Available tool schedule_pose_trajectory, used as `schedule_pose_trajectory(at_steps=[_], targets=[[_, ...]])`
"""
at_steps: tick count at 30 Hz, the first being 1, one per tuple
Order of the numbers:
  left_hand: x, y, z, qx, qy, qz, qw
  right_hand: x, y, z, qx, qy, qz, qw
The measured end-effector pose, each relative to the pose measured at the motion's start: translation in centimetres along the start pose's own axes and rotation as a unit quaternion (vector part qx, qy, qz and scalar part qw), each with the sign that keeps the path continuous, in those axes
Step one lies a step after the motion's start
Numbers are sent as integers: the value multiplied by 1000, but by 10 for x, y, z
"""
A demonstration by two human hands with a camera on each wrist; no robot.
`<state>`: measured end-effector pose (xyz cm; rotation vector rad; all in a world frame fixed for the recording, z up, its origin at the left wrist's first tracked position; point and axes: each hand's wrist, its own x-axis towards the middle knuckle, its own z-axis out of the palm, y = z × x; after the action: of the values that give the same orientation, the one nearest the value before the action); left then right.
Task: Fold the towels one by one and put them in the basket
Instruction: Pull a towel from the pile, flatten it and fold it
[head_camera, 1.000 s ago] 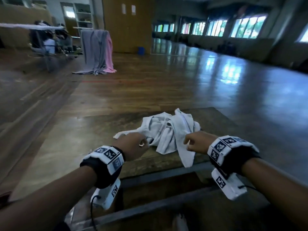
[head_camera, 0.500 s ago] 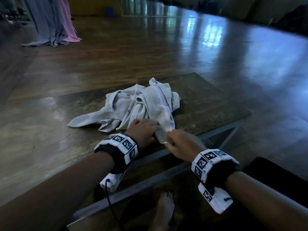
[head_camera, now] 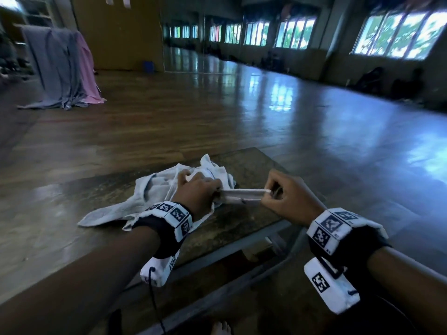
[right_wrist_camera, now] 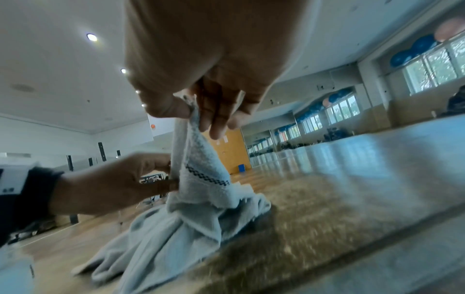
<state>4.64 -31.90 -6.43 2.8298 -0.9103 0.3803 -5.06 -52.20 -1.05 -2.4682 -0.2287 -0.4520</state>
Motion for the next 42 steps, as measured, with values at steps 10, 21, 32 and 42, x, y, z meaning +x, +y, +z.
schedule_pose_trajectory(at_steps=[10,21,32,42], targets=[[18,7,-67,-115,-51,-51,991,-12,-30,-115,-42,109,0,993],[6,64,-162,-363,120,20,924,-18,-69,-188,12,167,15,986],[-14,128,-209,-426,216,81,875,3,-128,-235,2,198,-32,980],[-44,50,-246,-134,133,115,975,-8,-149,-247,-51,150,-37,987]])
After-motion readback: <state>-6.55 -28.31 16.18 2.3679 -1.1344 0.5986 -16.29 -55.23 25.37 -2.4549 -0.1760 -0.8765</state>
